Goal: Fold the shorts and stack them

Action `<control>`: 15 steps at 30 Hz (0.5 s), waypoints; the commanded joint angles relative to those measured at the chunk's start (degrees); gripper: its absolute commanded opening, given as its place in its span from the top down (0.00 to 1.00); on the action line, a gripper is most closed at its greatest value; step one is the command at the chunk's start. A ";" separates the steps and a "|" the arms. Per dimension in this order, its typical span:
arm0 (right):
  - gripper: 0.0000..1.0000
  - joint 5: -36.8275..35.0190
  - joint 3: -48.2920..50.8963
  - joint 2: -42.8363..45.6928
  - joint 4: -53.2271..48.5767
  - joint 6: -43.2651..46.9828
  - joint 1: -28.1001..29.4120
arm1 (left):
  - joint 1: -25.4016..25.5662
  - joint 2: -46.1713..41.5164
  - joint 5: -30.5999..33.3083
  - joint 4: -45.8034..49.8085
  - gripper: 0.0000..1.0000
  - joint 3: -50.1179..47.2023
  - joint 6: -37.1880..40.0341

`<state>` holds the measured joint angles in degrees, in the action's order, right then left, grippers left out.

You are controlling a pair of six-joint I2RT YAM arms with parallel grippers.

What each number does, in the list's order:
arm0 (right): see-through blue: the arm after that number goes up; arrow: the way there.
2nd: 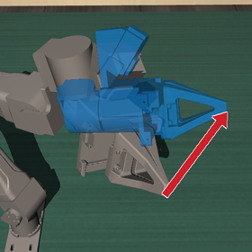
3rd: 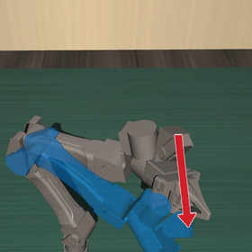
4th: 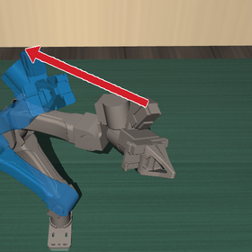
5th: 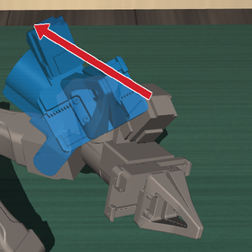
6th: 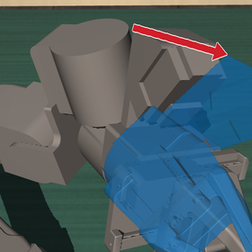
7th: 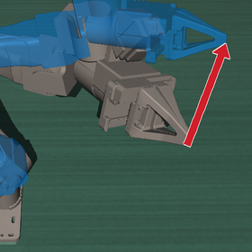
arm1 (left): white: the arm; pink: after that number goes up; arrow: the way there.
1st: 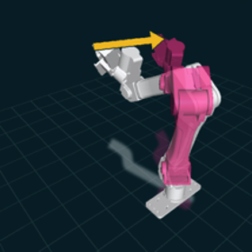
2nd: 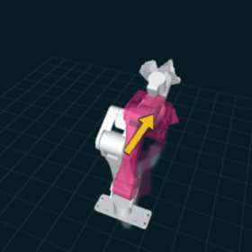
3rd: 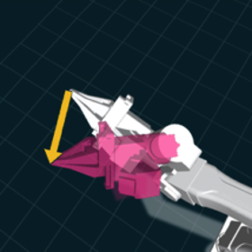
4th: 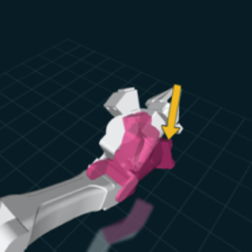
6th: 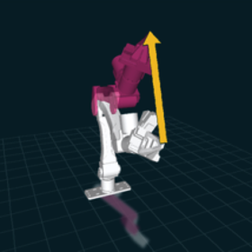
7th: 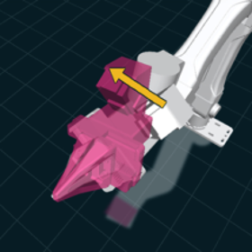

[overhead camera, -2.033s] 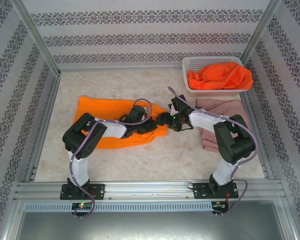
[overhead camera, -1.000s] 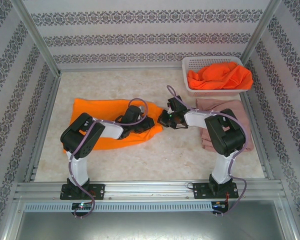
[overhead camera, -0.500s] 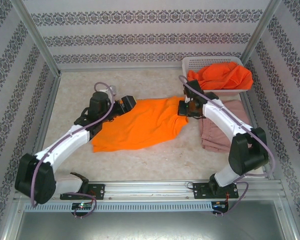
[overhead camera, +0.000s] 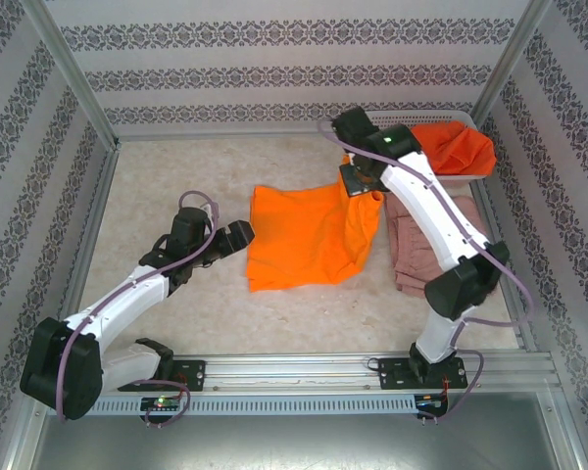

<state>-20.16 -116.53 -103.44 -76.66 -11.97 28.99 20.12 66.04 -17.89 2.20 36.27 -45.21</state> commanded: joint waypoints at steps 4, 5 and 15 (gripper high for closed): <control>1.00 -5.67 -19.39 -12.39 -14.39 -3.58 7.26 | -1.01 -2.30 0.51 -0.23 0.15 -3.54 -0.27; 1.00 -5.70 -21.87 -14.21 -15.31 -4.49 8.36 | -1.05 -2.57 0.56 -0.23 0.15 -3.96 -0.34; 0.78 10.75 -32.92 -29.49 -7.89 -15.19 19.61 | -1.86 -10.09 7.80 0.20 0.13 -8.76 -4.08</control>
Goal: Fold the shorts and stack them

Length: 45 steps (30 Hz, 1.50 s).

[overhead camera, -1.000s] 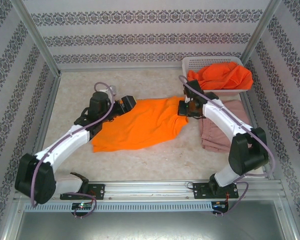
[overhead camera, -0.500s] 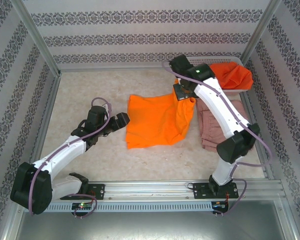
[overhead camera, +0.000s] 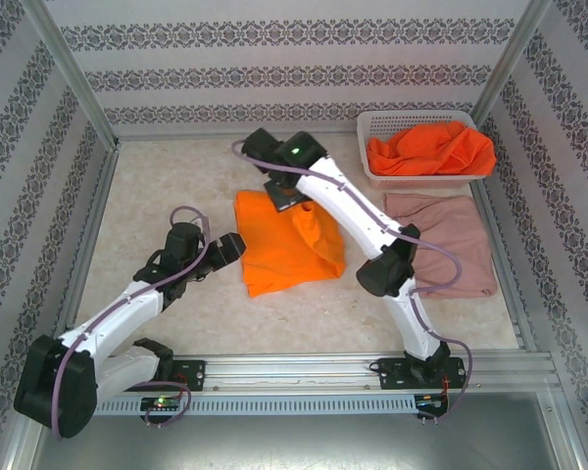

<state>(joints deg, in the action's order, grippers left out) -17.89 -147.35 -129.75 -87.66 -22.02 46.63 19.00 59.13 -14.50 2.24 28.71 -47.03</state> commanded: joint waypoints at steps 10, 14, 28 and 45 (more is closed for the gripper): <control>0.29 38.37 24.13 13.50 35.46 -12.93 -2.95 | -1.46 -16.56 11.00 4.96 0.01 -0.03 -4.31; 0.26 41.93 48.68 26.01 53.49 -20.58 -9.13 | -1.45 -11.49 4.93 1.99 0.01 2.53 -4.63; 0.17 49.64 79.54 27.09 76.95 -28.55 -18.96 | 0.95 15.23 -9.89 -18.49 0.06 12.19 -11.47; 0.11 41.38 93.62 44.26 75.24 -22.98 -12.27 | 3.89 21.74 -9.99 -26.40 0.03 9.19 -15.80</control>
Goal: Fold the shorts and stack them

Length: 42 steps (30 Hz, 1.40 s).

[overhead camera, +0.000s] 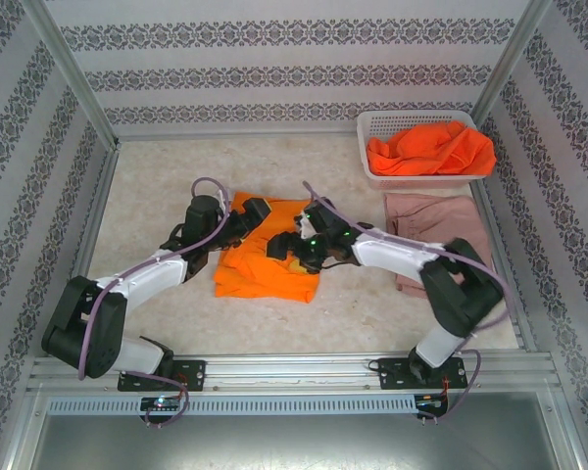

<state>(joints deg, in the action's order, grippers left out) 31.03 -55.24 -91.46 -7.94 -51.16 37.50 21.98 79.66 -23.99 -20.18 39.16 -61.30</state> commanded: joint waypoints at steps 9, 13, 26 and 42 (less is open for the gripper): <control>0.15 -9.67 1.71 5.70 -12.21 11.91 -12.45 | 0.85 9.06 2.53 -3.87 0.03 -4.14 2.87; 0.21 -7.34 2.41 1.64 -8.65 10.28 -13.14 | 0.85 9.79 3.73 -4.06 0.03 -6.32 3.60; 0.40 -4.39 -0.50 -10.05 -2.43 6.95 -12.32 | 0.84 9.98 3.41 -5.25 0.03 -7.25 3.30; 1.00 -9.85 -6.03 -11.65 -11.26 13.46 -12.25 | 0.30 6.83 1.25 -5.52 0.01 -6.80 3.34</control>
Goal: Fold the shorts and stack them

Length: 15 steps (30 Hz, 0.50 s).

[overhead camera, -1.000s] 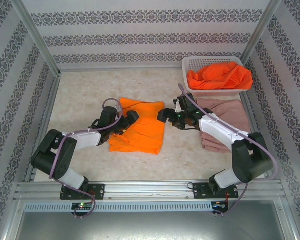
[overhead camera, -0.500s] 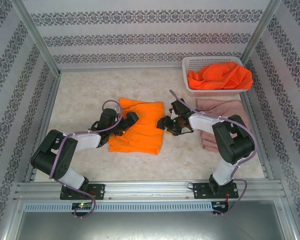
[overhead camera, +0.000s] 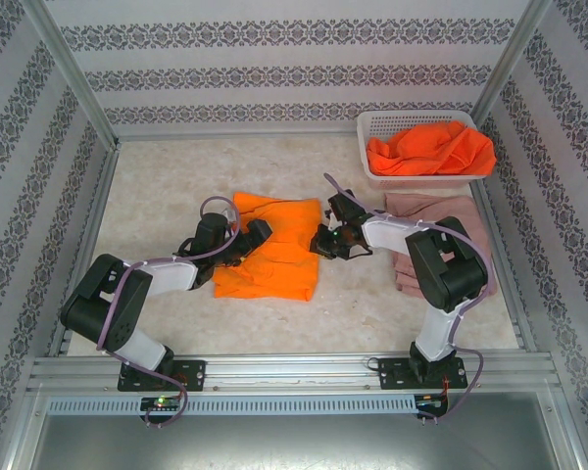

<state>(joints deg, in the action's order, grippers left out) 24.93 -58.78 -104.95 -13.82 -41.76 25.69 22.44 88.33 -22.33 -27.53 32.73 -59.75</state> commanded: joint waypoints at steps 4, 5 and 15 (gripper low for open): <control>1.00 -14.09 -7.91 7.19 -23.22 13.24 -1.72 | -0.94 -8.45 -0.28 7.10 0.00 1.00 4.34; 1.00 -16.91 -9.47 8.61 -27.99 16.32 -2.10 | -1.19 -10.23 -0.09 8.40 0.00 1.30 4.91; 1.00 -35.90 -19.97 19.13 -55.84 35.90 -10.73 | -2.13 -15.31 -0.48 9.74 0.00 0.19 5.55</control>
<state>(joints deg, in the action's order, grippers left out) -2.20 -75.85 -86.72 -57.12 -14.22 16.97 20.88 72.93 -22.28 -18.72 33.12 -55.27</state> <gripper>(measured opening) 0.052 0.999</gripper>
